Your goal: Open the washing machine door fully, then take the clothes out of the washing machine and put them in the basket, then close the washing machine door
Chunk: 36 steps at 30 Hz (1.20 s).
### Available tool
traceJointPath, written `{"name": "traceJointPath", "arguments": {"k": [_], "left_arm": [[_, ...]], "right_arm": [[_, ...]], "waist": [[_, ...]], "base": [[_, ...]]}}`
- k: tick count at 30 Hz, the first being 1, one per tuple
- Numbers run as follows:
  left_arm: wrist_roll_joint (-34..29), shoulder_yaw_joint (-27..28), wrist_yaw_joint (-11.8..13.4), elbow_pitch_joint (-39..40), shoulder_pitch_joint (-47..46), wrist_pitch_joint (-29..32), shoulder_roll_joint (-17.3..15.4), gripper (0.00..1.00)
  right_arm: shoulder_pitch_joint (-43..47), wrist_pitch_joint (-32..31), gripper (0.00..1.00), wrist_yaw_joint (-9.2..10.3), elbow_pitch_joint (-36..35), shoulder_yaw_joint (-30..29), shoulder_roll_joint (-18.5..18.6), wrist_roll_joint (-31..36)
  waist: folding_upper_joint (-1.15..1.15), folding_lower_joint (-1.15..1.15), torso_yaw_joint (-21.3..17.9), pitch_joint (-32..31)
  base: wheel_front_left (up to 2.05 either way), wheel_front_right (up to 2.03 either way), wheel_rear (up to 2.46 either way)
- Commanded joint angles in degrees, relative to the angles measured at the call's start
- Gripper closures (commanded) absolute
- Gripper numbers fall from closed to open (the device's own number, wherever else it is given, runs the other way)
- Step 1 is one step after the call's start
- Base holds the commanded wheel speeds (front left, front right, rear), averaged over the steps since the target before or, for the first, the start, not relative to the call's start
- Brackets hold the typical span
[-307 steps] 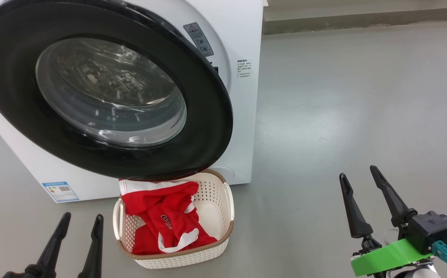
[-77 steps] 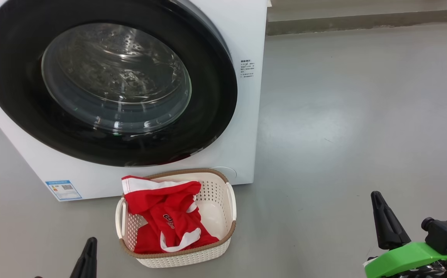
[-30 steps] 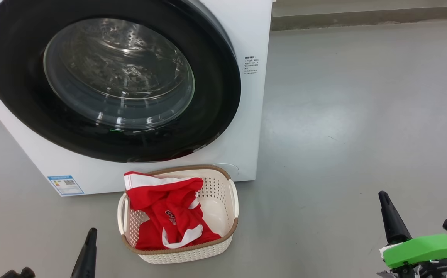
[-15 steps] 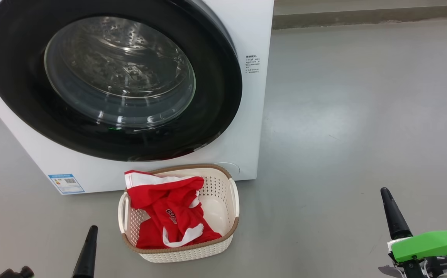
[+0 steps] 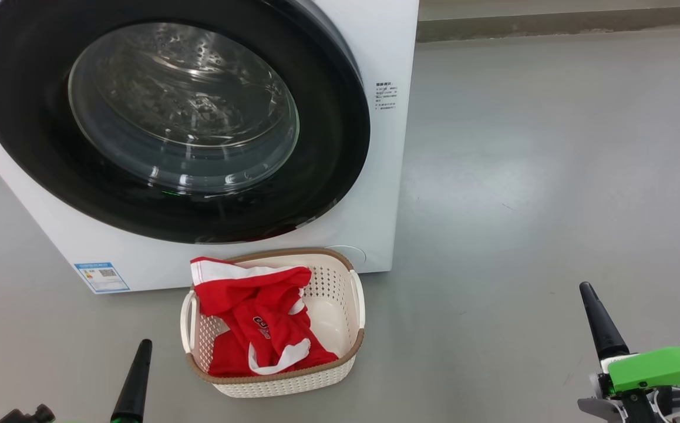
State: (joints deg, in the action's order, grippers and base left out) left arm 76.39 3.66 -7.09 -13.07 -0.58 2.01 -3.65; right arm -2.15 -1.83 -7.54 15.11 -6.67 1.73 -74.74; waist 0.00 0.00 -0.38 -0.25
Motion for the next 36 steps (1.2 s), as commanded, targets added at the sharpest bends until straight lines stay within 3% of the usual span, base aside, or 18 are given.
{"name": "traceJointPath", "arguments": {"k": [1, 25, 36], "left_arm": [[2.07, 1.86, -0.32, 0.90, -3.30, 0.67, -0.32, 1.00], [15.59, 2.88, -0.40, -0.95, -5.59, 4.47, 0.74, 1.00], [15.74, 2.90, -0.40, -0.97, -5.61, 4.51, 0.76, 1.00]], "right_arm": [[-3.10, -0.66, 1.00, 0.01, -1.31, 0.71, 0.93, -2.39], [-4.03, -4.61, 1.00, 0.05, -1.09, 0.16, 1.14, -17.27], [-4.04, -4.65, 1.00, 0.05, -1.09, 0.16, 1.15, -17.44]], "waist": [[0.00, 0.00, 0.03, 0.04], [0.00, 0.00, 0.37, 0.42], [0.00, 0.00, 0.38, 0.42]], "base": [[0.00, 0.00, 0.00], [0.00, 0.00, 0.00], [0.00, 0.00, 0.00]]}}
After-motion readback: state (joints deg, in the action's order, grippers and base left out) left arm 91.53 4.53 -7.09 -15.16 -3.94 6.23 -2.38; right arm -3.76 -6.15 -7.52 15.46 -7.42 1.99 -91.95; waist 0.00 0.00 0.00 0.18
